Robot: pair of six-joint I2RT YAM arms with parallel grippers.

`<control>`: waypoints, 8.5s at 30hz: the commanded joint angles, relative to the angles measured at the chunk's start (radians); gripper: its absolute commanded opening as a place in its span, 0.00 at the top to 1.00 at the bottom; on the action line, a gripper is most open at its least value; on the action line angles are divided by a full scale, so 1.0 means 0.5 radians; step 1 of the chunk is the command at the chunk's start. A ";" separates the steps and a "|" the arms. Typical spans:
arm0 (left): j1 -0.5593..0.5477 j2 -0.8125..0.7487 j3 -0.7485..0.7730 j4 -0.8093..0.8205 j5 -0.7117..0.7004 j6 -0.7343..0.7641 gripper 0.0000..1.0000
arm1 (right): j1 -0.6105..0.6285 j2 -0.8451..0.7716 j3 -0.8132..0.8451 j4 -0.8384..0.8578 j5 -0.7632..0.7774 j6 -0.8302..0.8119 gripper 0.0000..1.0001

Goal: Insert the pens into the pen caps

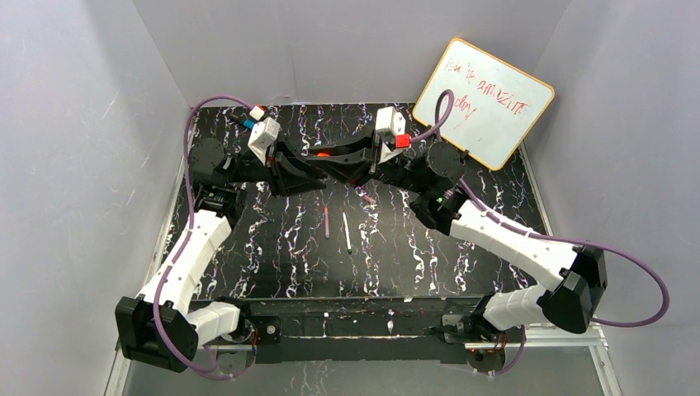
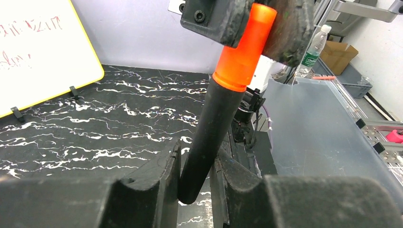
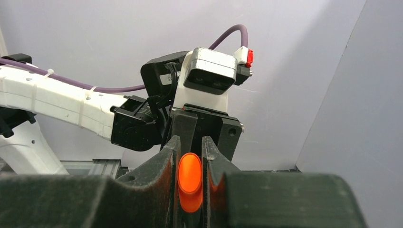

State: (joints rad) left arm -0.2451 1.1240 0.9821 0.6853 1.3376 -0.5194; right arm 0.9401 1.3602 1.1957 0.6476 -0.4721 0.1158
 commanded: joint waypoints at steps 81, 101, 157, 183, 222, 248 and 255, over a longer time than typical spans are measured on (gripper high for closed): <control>-0.014 0.781 -0.314 -2.264 -3.002 0.416 1.00 | 0.030 -0.612 -0.281 -1.225 1.254 0.167 0.01; -0.011 0.650 0.013 -2.350 -2.947 0.398 0.57 | -0.001 -0.133 -0.040 -1.774 1.488 0.486 0.01; 0.576 0.289 0.137 -2.362 -2.434 0.401 0.54 | -0.047 2.410 1.930 -1.430 1.618 0.206 0.44; 0.115 0.236 -0.064 -2.194 -2.407 0.262 0.59 | -0.257 1.295 0.769 -1.242 1.525 0.204 0.85; -0.893 1.100 0.024 -1.945 -3.053 -0.022 0.60 | -0.349 -0.010 -0.608 -1.626 1.901 0.491 0.43; -0.896 0.769 0.005 -1.861 -2.964 0.204 1.00 | -0.372 -0.476 -1.077 -0.908 1.091 0.843 0.41; -0.896 0.594 -0.109 -1.655 -2.791 0.146 1.00 | -0.374 0.039 -1.078 -0.167 0.730 1.363 0.41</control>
State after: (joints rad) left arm -0.6907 1.4807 0.9352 -0.1696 -0.0952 -0.4450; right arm 0.7567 1.3407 0.6556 0.3351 -0.0338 0.7033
